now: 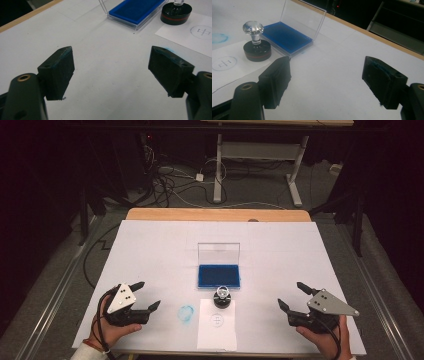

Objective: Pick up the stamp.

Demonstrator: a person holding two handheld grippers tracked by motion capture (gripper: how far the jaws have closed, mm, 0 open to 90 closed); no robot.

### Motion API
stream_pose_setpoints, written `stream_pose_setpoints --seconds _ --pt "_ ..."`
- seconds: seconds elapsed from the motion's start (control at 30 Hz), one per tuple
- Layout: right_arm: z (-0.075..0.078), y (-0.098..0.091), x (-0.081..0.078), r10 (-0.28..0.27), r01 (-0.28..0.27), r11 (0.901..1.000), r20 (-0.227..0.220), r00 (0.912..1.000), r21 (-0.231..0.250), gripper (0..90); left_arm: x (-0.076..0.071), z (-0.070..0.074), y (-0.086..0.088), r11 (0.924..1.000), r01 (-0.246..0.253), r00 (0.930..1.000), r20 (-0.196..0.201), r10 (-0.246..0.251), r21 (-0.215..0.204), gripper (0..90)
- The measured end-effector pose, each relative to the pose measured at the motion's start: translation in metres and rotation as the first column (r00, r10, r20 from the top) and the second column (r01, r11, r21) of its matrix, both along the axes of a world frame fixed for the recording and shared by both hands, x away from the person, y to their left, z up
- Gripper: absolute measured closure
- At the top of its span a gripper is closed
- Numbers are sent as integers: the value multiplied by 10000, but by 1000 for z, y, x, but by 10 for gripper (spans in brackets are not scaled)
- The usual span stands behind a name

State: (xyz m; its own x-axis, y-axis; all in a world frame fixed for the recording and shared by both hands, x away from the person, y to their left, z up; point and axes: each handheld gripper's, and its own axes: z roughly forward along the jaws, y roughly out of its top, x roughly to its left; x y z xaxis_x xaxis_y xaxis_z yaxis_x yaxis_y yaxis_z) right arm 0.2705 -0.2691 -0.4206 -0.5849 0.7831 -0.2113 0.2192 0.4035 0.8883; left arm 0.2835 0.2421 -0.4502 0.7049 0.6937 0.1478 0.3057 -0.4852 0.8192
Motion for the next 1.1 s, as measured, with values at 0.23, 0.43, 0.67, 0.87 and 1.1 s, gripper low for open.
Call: stream_pose_setpoints --seconds 0.23,0.43,0.67,0.87,1.1 --pt "7 10 9 558 -577 9979 -638 9964 -280 229 1 -2 -3 9999 -84 9998 -173 83 -74 208" --pt "22 28 22 1514 -1552 9877 -1313 9797 -195 222 3 -5 -7 10000 -14 9995 -330 14 -20 208" --pt "34 70 39 2545 -2693 9615 -1924 9477 -546 222 4 -7 -9 9999 -31 9985 -545 38 132 209" --pt "25 111 55 3042 -3477 9288 -2722 9129 -1281 242 5 -9 -9 9999 -13 9981 -621 23 167 209" --pt "11 143 70 3154 -3856 9070 -3335 8884 -1695 255 5 -9 -9 9999 29 9977 -672 -20 136 209"
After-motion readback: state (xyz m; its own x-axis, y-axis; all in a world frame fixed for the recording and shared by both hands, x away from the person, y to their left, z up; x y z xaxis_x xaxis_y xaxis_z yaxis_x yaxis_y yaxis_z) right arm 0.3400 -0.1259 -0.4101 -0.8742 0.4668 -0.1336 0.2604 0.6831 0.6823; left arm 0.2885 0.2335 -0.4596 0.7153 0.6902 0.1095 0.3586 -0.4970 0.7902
